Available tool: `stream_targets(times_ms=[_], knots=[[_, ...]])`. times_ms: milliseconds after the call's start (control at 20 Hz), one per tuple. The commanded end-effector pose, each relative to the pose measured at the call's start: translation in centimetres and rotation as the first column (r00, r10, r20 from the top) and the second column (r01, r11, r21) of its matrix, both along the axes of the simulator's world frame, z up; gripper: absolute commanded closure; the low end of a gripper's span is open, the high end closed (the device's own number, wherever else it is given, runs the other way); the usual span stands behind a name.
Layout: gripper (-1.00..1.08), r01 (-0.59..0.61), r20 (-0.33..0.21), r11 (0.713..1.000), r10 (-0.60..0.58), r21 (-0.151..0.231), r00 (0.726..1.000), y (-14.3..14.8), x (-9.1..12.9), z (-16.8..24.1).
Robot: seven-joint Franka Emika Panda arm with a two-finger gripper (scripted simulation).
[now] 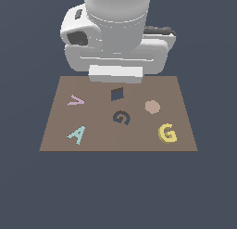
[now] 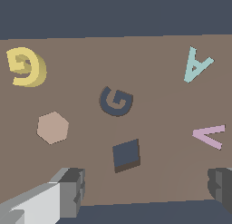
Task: Insert a designated object into the corresponding slot on a board.
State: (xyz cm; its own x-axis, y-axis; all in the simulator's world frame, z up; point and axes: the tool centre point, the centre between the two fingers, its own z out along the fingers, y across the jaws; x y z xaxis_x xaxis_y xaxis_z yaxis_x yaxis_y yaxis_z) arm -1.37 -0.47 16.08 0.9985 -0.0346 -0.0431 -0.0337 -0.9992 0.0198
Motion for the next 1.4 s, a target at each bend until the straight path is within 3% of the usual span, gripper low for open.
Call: stream_targets(times_ms=[0,550,1350], knots=[[-0.92,0.0,0.0,1.0,0.0,0.0,1.0,0.0,0.0,0.0],[-0.92,-0.025,0.007,1.0,0.025,0.005,1.0,2.6,1.9,-2.0],[-0.92,-0.119,0.034,0.993,0.119,0.016,0.992,12.3,8.8,-9.0]])
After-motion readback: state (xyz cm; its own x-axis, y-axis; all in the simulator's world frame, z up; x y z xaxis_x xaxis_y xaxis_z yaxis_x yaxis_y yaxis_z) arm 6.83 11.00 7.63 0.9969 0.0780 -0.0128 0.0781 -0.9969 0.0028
